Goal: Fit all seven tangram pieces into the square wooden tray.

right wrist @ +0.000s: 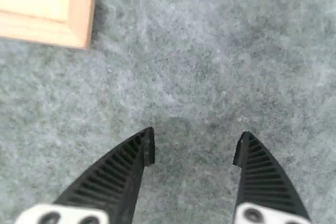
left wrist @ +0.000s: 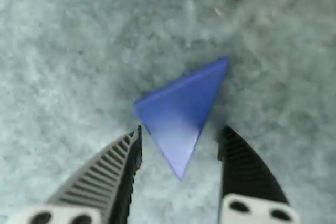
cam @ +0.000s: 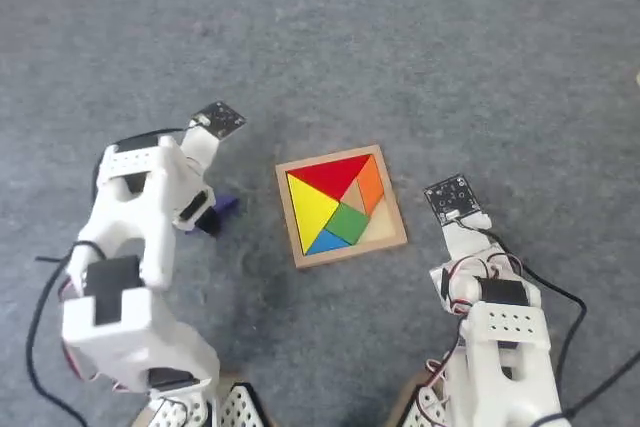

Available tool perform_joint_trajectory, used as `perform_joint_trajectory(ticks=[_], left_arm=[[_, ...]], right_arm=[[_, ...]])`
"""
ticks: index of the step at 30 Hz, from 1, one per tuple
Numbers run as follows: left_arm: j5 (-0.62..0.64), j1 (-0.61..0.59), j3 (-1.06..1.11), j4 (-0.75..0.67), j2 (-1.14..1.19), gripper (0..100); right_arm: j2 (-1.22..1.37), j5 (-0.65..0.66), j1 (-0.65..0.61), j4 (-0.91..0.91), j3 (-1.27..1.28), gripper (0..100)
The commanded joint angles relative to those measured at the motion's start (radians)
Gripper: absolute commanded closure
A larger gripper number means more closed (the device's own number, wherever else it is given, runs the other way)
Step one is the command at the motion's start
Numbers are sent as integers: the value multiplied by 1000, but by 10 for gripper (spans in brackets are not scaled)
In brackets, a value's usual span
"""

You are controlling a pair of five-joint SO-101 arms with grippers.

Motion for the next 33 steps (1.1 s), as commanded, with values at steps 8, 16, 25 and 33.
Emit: perform_joint_trajectory(ticks=[8, 16, 25, 33], left_arm=[[-5, 0, -326, 43, 221, 771], [-21, 37, -341, 104, 238, 773], [-21, 12, -381, 170, 229, 781], [-29, -41, -390, 212, 229, 769]], right_arm=[[-27, -2, -4, -15, -11, 745], [-27, -2, -4, -15, -11, 745], [-27, -2, -4, -15, -11, 745], [-27, -2, -4, -15, -11, 745]])
